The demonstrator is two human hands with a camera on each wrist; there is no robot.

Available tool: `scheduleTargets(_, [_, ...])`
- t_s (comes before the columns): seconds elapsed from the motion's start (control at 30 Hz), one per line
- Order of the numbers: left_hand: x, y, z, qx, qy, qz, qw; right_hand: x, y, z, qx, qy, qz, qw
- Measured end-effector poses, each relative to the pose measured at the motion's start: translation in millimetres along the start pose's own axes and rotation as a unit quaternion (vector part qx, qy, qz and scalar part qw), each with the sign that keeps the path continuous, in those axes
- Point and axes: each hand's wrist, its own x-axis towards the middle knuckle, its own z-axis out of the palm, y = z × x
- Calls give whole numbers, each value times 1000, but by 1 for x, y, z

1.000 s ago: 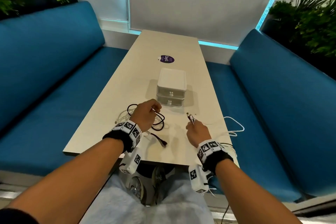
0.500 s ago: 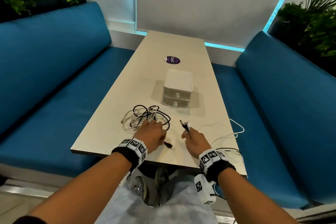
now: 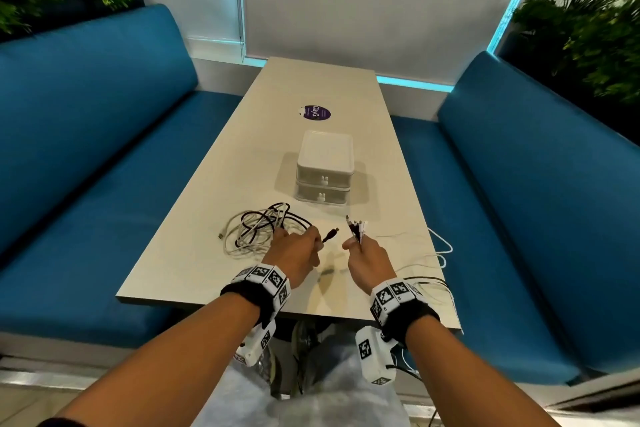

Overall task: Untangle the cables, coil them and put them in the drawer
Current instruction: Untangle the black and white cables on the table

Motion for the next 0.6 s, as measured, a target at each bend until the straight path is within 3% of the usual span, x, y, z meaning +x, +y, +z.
scheduleTargets(0.13, [5, 14, -3, -2, -19, 39, 999, 3, 0, 4, 2, -37, -18, 999])
scheduleTargets(0.3, [5, 22, -2, -87, -27, 23, 996, 9, 3, -2, 36, -23, -25, 999])
scheduleTargets(0.43, [5, 14, 1, -9, -30, 43, 999, 14, 2, -7, 30, 27, -21, 999])
scheduleTargets(0.6, [2, 14, 12, -64, -17, 75, 995, 11, -6, -1, -25, -24, -41, 999])
